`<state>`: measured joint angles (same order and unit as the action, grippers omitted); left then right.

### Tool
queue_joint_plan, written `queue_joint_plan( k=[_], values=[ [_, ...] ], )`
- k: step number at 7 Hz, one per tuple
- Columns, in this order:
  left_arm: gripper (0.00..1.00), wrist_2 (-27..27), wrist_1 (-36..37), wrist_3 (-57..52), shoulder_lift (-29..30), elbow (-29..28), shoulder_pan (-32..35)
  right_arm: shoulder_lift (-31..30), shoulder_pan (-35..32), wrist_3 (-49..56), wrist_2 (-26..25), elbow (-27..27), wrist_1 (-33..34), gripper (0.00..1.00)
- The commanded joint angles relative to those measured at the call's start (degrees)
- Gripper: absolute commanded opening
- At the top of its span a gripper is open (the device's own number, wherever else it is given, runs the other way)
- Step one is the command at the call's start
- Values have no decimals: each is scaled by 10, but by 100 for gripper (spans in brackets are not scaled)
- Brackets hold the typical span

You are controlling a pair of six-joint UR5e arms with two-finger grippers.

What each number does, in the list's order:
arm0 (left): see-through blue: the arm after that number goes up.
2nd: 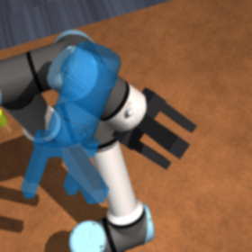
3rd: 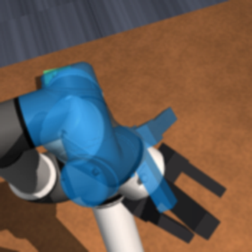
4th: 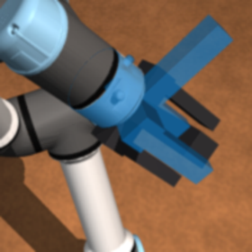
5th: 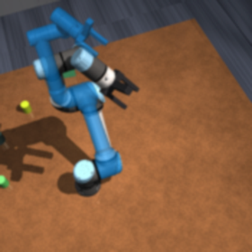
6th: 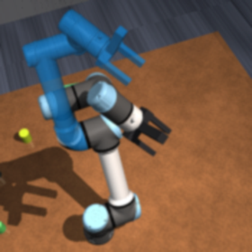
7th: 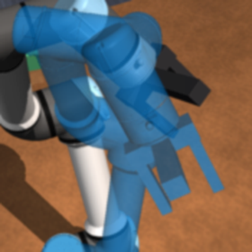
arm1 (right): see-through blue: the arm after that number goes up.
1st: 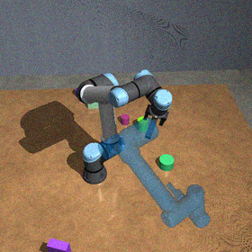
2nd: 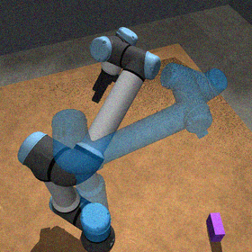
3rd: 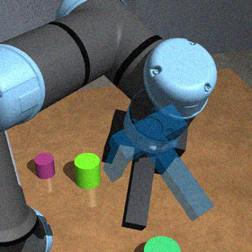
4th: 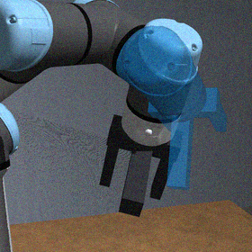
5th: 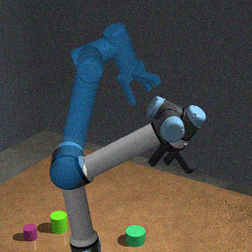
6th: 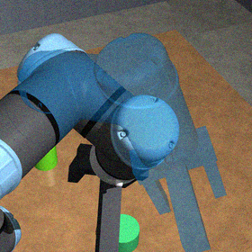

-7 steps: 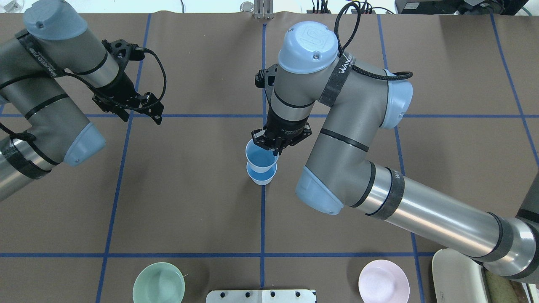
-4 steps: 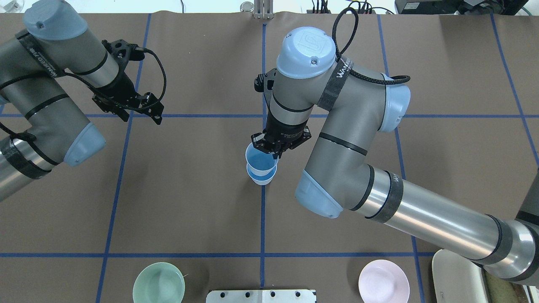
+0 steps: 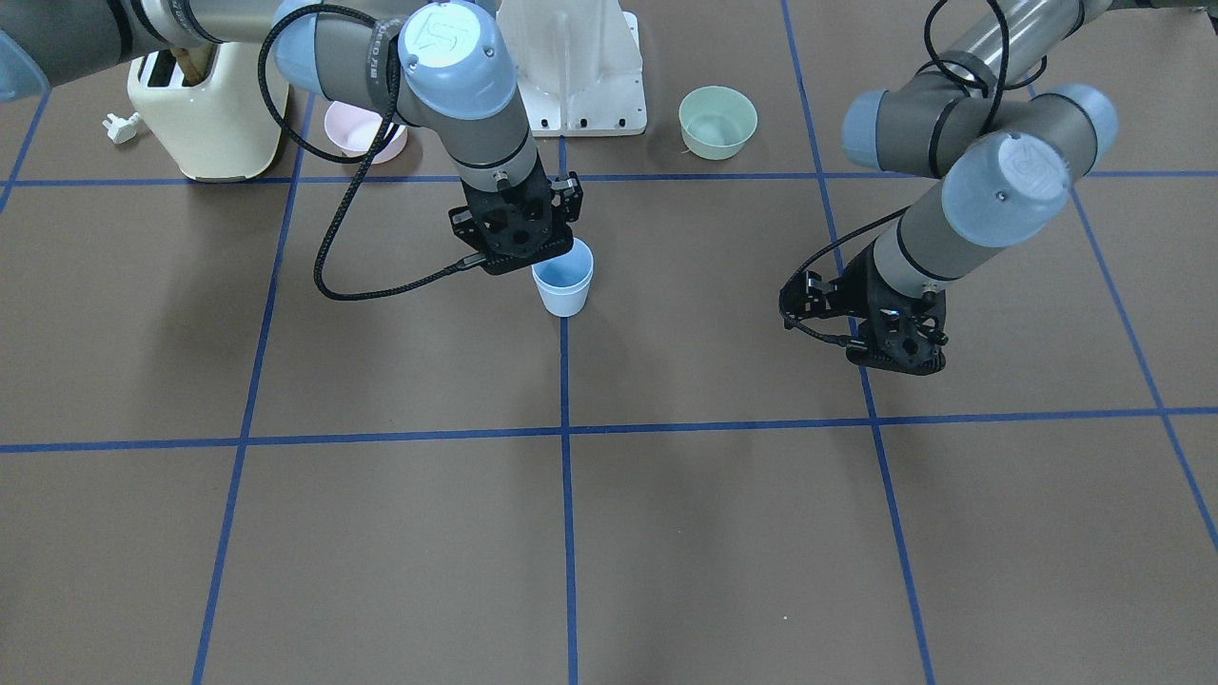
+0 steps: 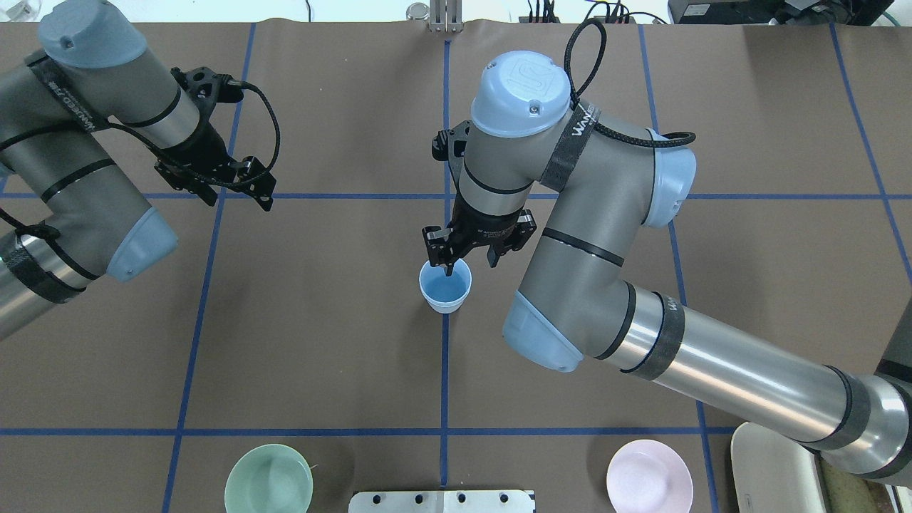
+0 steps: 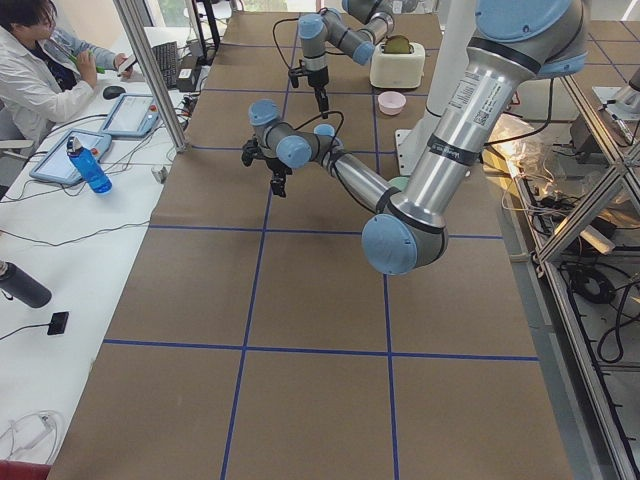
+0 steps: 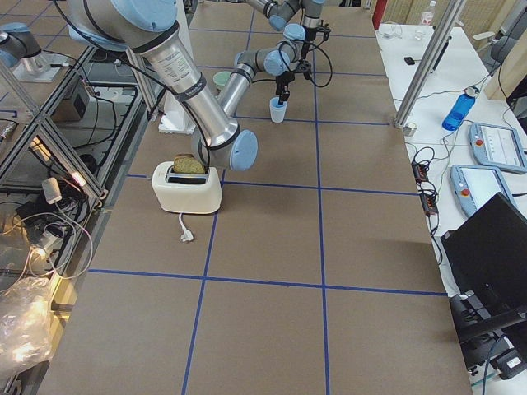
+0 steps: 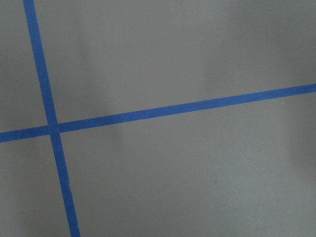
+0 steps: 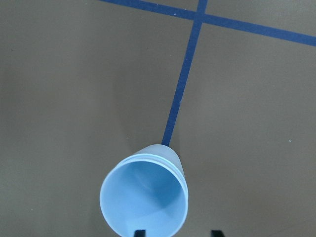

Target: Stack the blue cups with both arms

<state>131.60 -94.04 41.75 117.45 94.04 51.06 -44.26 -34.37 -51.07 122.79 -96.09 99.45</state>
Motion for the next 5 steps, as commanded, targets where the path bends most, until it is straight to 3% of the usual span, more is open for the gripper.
queue_joint_plan(
  k=[1,2,5],
  values=[
    [97,0,1,-1,0,0,7,-6,-20,1,2,-25,-2,100],
    [97,0,1,-13,0,-1,20,-35,-57,4,10,-57,-2,100],
    [98,5,9,-167,-23,-16,106,-106,-199,13,9,-87,0,100]
  ],
)
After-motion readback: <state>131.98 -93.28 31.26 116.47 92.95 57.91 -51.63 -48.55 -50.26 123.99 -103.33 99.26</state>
